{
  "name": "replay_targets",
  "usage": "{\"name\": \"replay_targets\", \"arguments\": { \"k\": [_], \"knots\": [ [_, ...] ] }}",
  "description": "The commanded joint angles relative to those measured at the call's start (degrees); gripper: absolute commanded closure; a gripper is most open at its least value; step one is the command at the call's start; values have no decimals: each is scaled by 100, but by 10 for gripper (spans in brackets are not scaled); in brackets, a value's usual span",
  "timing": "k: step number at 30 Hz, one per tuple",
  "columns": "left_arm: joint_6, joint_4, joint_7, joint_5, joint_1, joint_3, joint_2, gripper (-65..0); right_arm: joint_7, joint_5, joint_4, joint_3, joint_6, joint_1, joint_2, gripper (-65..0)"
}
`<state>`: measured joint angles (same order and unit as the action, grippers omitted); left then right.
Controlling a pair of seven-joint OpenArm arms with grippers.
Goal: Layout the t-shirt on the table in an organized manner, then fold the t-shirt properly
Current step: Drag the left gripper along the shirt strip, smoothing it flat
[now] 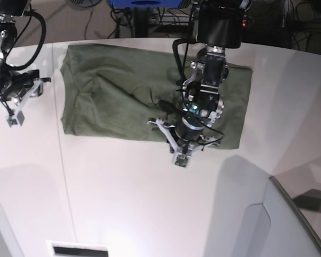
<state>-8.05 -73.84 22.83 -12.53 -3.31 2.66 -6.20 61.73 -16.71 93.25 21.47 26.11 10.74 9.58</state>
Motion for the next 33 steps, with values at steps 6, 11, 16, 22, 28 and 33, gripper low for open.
{"name": "replay_targets", "arguments": {
  "k": [6,11,16,22,28,33],
  "knots": [
    [27,-1526,-98,-61,1311,64,343,0,-42,-48,68,20,13,-24,75,-272],
    [27,-1868,-107,-61,2041,3,439,0,-42,-48,68,20,13,-68,66,-272],
    [27,-1385,-134,-52,2085,38,545,0,-42,-48,68,20,13,-68,57,-272],
    [27,-1482,-107,-61,2516,90,554,0,-42,-48,68,20,13,-59,57,-272],
    [27,-1499,-125,-8,2665,469,800,0,-42,-48,68,20,13,-68,48,-272],
    [27,-1561,-116,-43,2771,873,879,0,-33,-48,77,20,13,-68,-49,-272]
  ]
}}
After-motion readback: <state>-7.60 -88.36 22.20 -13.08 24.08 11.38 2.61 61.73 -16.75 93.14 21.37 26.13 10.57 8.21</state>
